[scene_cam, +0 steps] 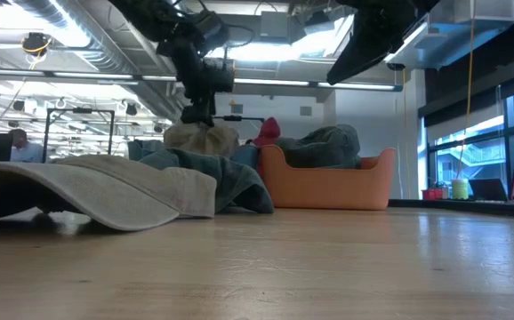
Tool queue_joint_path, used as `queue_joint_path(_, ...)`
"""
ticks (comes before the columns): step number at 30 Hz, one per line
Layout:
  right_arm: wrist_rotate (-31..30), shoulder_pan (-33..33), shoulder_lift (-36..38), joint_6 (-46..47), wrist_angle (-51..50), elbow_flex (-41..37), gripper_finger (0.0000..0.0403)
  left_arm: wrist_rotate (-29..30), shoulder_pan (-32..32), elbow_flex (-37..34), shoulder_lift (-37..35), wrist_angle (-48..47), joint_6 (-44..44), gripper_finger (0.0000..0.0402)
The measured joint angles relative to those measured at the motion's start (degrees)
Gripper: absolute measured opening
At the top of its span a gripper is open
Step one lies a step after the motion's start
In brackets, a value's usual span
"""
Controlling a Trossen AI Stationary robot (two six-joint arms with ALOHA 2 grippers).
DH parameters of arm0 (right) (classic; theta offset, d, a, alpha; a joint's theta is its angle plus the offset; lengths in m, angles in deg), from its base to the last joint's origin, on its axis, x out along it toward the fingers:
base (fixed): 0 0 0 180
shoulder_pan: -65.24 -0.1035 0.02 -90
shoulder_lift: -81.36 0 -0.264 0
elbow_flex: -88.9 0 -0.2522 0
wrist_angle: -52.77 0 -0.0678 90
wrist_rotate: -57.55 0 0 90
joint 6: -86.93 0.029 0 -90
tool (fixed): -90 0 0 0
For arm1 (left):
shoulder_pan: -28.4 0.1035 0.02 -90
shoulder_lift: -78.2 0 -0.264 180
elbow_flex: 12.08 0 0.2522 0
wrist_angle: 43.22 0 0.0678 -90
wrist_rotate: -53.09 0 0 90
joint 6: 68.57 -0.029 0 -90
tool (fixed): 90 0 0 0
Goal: Pick & Place hat
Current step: Put the black cap into the orange bin
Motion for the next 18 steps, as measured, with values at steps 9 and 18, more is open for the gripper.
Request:
queue_joint_path(9,0.0,0.0,0.1,-0.1,0.7,-0.5,0.0154,-14.0,-7.1,0.0,-4.9,-6.8,17.1,0.0202)
queue_joint_path(18,-3.2,0.0,0.1,0.0,0.6,-2.6,0.0154,-34.3,-15.5,0.0,-5.2,-16.6,30.5,0.0199)
